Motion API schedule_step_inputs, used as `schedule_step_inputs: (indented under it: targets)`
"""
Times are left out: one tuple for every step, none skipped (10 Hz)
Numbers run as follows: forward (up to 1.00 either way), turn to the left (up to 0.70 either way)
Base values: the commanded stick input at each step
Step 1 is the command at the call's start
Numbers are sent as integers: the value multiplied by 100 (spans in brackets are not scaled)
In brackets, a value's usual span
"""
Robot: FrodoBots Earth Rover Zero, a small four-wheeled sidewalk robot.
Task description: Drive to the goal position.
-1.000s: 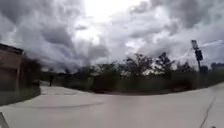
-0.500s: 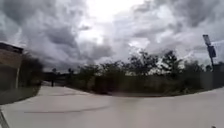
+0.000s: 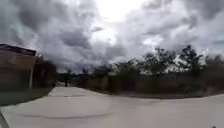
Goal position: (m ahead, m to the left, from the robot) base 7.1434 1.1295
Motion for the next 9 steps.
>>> schedule_step_inputs:
  targets:
    - [85, 0]
    - [85, 0]
    - [85, 0]
    - [85, 0]
    - [85, 0]
    - [85, 0]
    - [85, 0]
    - [85, 0]
    - [85, 7]
